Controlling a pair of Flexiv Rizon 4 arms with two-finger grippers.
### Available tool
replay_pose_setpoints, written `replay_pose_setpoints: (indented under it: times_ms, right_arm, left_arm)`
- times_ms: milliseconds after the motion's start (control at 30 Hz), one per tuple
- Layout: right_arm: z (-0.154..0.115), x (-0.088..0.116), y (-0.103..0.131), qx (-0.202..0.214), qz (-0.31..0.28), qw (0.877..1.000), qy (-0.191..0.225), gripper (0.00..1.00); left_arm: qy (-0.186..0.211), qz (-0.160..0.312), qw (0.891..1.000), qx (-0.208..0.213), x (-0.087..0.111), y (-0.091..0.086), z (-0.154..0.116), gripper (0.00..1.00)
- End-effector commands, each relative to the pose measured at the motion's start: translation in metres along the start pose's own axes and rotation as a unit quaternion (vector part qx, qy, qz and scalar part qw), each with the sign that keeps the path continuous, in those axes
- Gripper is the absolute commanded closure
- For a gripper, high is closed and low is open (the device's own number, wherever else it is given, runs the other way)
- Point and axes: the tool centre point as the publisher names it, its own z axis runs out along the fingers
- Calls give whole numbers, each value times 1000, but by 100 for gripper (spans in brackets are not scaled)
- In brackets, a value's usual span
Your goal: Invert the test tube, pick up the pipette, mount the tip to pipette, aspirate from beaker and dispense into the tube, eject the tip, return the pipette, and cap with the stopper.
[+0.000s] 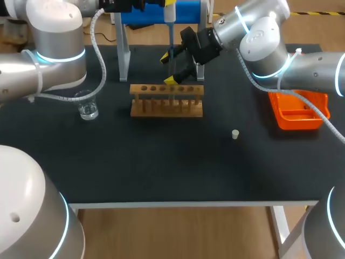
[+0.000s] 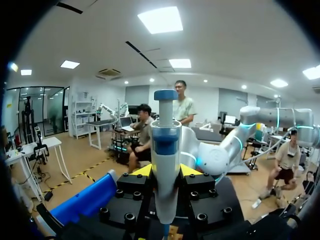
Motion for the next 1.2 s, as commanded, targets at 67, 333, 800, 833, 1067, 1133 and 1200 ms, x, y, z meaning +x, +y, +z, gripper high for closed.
replay_pose_setpoints:
  times_ms: [67,333,800,833,1067,1133,1200]
  right_arm:
    - [-1,0,0,1,0,1000,1,0]
    - [-1,0,0,1,0,1000,1,0]
    - [-1,0,0,1,0,1000,1,0]
    - [-1,0,0,1,0,1000,1,0]
    - [-1,0,0,1,0,1000,1,0]
    - [-1,0,0,1,0,1000,1,0]
    - [-1,0,0,1,0,1000,1,0]
  left_arm:
    - [-1,2,1000,1,1,2,-1,100]
    - [-1,5,1000,-1,1,5,0,100]
    - [-4,4,1000,-3,2,5,-1,100]
    - [-4,4,1000,-3,2,5,-1,100]
    - [-4,4,1000,-3,2,5,-1,100]
    - [-4,4,1000,-3,2,5,-1,100]
    - [-4,4,1000,-3,2,5,-1,100]
